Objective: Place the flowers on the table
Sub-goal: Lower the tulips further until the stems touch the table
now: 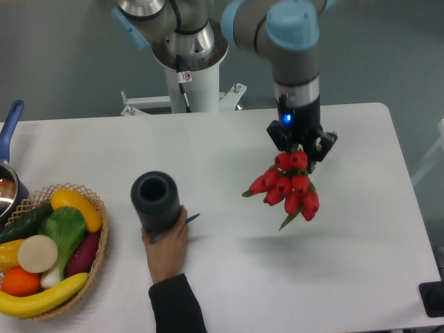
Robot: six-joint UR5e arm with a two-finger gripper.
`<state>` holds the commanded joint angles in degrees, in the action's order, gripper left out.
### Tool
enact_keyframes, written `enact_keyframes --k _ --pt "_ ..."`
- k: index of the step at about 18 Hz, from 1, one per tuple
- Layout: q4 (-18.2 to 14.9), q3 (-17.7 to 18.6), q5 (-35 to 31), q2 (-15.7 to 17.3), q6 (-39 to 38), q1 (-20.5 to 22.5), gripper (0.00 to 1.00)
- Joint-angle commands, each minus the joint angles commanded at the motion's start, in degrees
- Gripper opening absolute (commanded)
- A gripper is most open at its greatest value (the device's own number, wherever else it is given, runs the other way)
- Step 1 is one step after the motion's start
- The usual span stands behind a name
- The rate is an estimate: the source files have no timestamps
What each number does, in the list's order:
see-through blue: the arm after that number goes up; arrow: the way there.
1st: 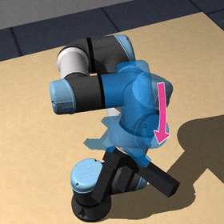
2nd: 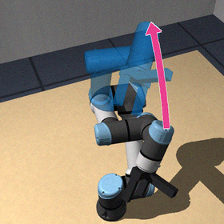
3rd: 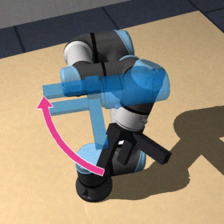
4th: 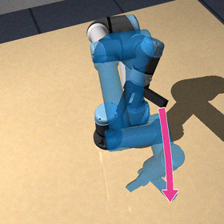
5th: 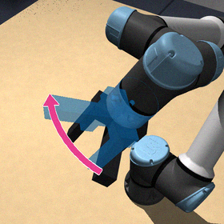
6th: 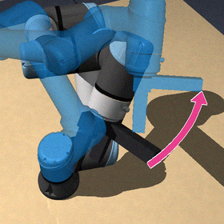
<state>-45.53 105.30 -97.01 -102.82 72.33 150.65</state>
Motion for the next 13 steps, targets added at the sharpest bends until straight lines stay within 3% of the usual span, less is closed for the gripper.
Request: enact_keyframes --k 3,13 --pt "0.3 -0.7 -4.7 -3.4 2.1 -1.8 0.38" --pt "0.4 -3.8 -4.5 -12.1 2.5 -3.5 0.37"
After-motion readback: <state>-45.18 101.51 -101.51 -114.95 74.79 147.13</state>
